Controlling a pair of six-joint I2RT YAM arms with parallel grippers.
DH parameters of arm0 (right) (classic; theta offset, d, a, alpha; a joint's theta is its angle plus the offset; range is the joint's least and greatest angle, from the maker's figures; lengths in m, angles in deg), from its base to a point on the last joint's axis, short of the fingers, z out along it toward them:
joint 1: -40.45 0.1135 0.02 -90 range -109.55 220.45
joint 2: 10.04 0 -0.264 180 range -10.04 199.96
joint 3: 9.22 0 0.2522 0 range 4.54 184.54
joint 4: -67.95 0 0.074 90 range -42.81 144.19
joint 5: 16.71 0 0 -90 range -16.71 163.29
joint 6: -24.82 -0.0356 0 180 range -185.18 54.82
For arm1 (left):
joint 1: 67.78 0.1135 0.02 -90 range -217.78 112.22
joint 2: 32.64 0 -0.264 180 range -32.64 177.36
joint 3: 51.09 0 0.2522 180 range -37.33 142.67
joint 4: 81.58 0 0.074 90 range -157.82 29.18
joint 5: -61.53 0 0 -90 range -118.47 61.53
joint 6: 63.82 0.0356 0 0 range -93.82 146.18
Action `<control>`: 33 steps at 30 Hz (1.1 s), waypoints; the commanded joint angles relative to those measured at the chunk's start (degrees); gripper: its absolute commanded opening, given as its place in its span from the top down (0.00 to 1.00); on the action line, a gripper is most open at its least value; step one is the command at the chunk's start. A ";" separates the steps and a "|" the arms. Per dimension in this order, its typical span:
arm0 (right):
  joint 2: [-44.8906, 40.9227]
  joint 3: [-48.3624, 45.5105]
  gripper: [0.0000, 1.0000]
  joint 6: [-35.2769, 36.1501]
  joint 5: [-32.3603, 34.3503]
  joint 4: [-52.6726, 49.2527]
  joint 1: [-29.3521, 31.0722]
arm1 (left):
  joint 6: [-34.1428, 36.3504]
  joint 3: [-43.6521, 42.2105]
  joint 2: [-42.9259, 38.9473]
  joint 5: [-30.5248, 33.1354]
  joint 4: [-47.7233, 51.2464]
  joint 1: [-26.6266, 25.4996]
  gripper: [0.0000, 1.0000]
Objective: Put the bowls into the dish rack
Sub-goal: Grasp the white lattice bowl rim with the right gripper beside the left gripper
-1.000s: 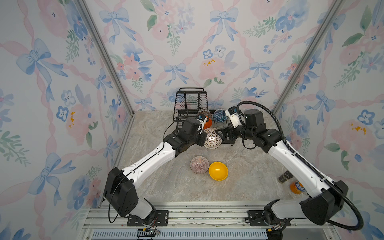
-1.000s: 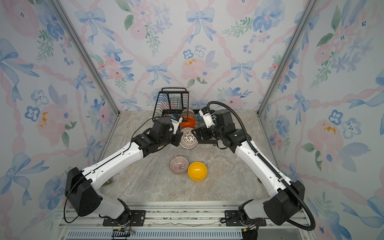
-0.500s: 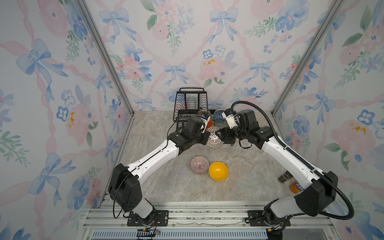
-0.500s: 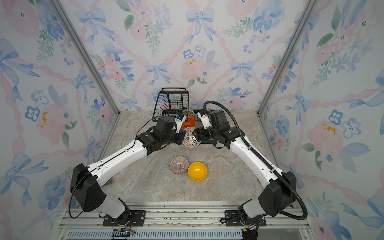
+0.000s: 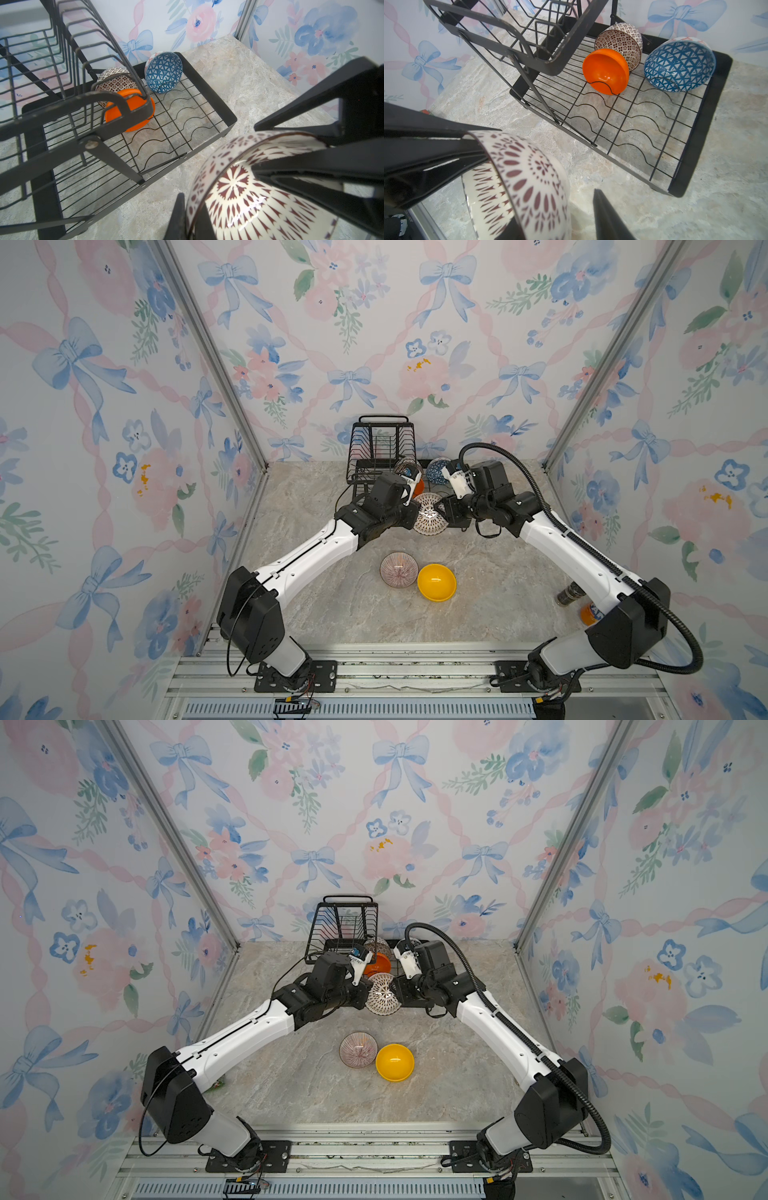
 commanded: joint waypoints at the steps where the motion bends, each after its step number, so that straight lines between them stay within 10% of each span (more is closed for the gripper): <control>1: 1.11 1.76 0.60 -0.30 0.12 -1.35 0.85 | 0.46 1.99 0.31 -0.81 -3.94 -0.64 1.00; 16: 1.44 1.89 0.97 -0.40 1.02 -1.49 0.96 | 0.90 1.49 -0.35 -1.30 -3.96 -1.25 1.00; 26: 0.54 1.20 1.00 0.40 2.63 -1.70 0.73 | 0.87 -0.64 -1.57 -1.87 -3.62 -1.00 1.00; 33: 0.01 1.23 1.00 1.55 3.55 -1.65 -0.14 | 0.28 -2.41 -3.73 -2.74 -2.23 0.05 0.43</control>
